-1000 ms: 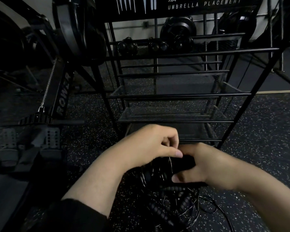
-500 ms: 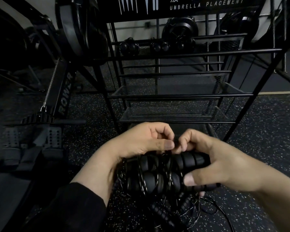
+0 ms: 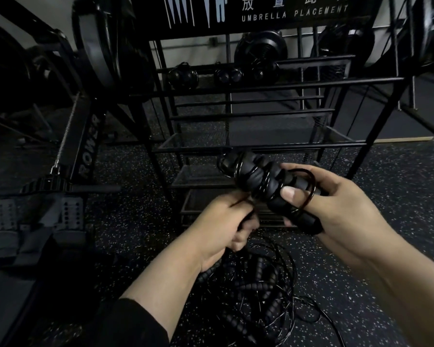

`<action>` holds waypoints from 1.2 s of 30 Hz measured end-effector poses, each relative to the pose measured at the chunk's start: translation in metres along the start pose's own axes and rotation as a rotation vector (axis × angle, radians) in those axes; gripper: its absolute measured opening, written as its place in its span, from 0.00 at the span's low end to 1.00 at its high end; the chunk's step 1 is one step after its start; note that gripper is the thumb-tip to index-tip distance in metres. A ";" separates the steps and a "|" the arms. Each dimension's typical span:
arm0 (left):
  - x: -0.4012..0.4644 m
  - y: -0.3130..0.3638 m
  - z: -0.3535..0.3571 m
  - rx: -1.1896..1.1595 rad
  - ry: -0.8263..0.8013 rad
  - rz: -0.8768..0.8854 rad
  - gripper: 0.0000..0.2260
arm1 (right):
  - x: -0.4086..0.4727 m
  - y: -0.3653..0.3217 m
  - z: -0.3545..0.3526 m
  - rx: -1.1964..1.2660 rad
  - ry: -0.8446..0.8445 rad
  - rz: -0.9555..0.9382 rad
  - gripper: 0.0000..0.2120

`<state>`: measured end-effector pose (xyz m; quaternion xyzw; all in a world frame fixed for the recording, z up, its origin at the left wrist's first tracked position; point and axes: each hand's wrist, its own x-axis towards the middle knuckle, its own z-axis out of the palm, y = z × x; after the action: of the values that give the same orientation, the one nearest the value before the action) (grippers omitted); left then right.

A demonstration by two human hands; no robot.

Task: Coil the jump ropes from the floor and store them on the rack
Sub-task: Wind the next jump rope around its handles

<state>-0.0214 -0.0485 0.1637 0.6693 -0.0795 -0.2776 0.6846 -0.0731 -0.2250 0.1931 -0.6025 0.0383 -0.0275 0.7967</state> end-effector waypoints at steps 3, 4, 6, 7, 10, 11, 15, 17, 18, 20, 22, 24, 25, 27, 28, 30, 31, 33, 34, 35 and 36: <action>-0.002 0.002 0.006 0.072 0.031 -0.022 0.07 | 0.001 0.004 -0.002 -0.091 0.026 -0.011 0.22; -0.003 0.003 0.007 0.076 0.031 -0.037 0.06 | 0.002 0.006 -0.002 -0.109 0.029 -0.013 0.21; -0.005 0.005 0.006 0.023 0.024 -0.051 0.06 | 0.002 0.008 -0.002 -0.110 0.022 -0.020 0.20; -0.005 0.005 0.007 -0.026 0.015 -0.050 0.07 | 0.003 0.007 -0.002 -0.101 0.016 -0.024 0.20; -0.008 0.005 0.006 -0.101 -0.081 -0.007 0.08 | 0.004 0.007 -0.005 -0.112 0.010 -0.042 0.21; -0.009 0.006 0.006 -0.036 -0.117 0.019 0.06 | 0.004 0.007 -0.005 -0.122 0.011 -0.043 0.21; -0.009 0.013 -0.002 0.256 -0.086 0.116 0.02 | 0.005 0.009 -0.007 -0.081 0.000 -0.023 0.19; -0.008 0.015 -0.007 0.370 0.003 0.158 0.09 | 0.005 0.008 -0.007 -0.022 -0.019 -0.003 0.19; -0.008 0.017 -0.009 0.412 0.042 0.150 0.13 | 0.004 0.009 -0.007 -0.017 -0.023 -0.002 0.20; -0.008 0.016 -0.012 0.452 0.041 0.061 0.12 | 0.004 0.012 -0.004 -0.020 0.004 -0.022 0.21; -0.009 0.015 -0.010 0.539 -0.020 -0.010 0.11 | 0.004 0.011 -0.002 -0.047 0.092 -0.057 0.21; -0.009 0.014 -0.006 0.764 -0.030 0.060 0.15 | 0.007 0.009 -0.007 -0.225 0.197 -0.091 0.20; -0.010 0.015 -0.003 0.863 -0.017 0.110 0.15 | 0.008 0.008 -0.010 -0.390 0.233 -0.093 0.20; -0.011 0.015 -0.002 0.989 0.049 0.194 0.11 | 0.009 0.009 -0.018 -0.702 0.213 -0.057 0.22; -0.011 0.016 -0.002 1.014 0.087 0.216 0.09 | 0.011 0.012 -0.020 -0.802 0.182 -0.041 0.23; -0.011 0.017 -0.003 1.028 0.093 0.227 0.08 | 0.012 0.016 -0.020 -0.947 0.112 -0.063 0.24; -0.011 0.018 -0.003 1.037 0.077 0.238 0.08 | 0.012 0.017 -0.018 -0.999 0.062 -0.073 0.24; -0.012 0.020 -0.003 1.073 0.044 0.242 0.09 | 0.010 0.018 -0.014 -1.054 -0.042 -0.063 0.25; -0.012 0.020 -0.004 1.094 0.033 0.230 0.09 | 0.008 0.018 -0.013 -1.055 -0.090 -0.042 0.25; -0.012 0.019 -0.004 1.104 0.028 0.216 0.09 | 0.007 0.018 -0.012 -1.034 -0.129 -0.010 0.26; -0.012 0.018 -0.005 1.103 0.028 0.204 0.10 | 0.007 0.018 -0.013 -0.991 -0.151 0.017 0.25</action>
<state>-0.0247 -0.0394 0.1840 0.9207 -0.2683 -0.1185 0.2576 -0.0672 -0.2331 0.1723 -0.9085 -0.0063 0.0442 0.4154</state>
